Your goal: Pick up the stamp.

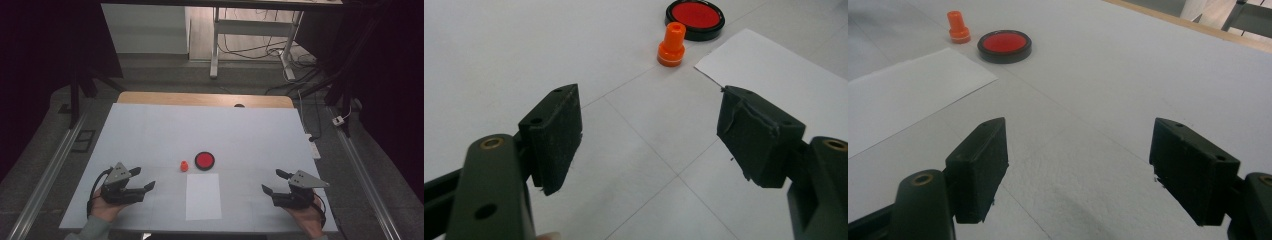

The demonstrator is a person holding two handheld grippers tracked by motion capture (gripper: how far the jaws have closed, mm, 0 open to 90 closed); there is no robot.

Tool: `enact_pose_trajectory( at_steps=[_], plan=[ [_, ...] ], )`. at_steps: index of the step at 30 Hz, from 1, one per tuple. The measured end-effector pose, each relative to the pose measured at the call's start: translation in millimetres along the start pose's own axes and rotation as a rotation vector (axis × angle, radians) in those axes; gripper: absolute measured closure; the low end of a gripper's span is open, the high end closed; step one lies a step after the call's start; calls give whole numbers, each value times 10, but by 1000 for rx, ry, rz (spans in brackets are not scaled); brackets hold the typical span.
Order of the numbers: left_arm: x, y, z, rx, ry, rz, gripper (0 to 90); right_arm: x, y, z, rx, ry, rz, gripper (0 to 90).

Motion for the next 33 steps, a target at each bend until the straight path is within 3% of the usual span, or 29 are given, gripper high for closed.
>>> enact_pose_trajectory(
  at_steps=[6, 23, 33],
  plan=[
    [-10, -63, -37, 9, 6, -5, 268, 13, -18, 1, 7, -8, -5, 234],
    [128, -433, -71, 48, 40, -10, 274, 66, -28, 43, -10, -20, 4, 249],
    [249, -561, -119, 85, 54, 12, 274, 105, -40, 67, -20, -29, 6, 251]
  ],
)
Point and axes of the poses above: each handheld gripper's, and its own axes: x roughly forward along the jaws, y roughly out of its underside, z roughly to its left, the point moved 3 cm from there along x, roughly forward along the jaws, and after that the axes turned 1 degree about x, right-handed, at the moved point
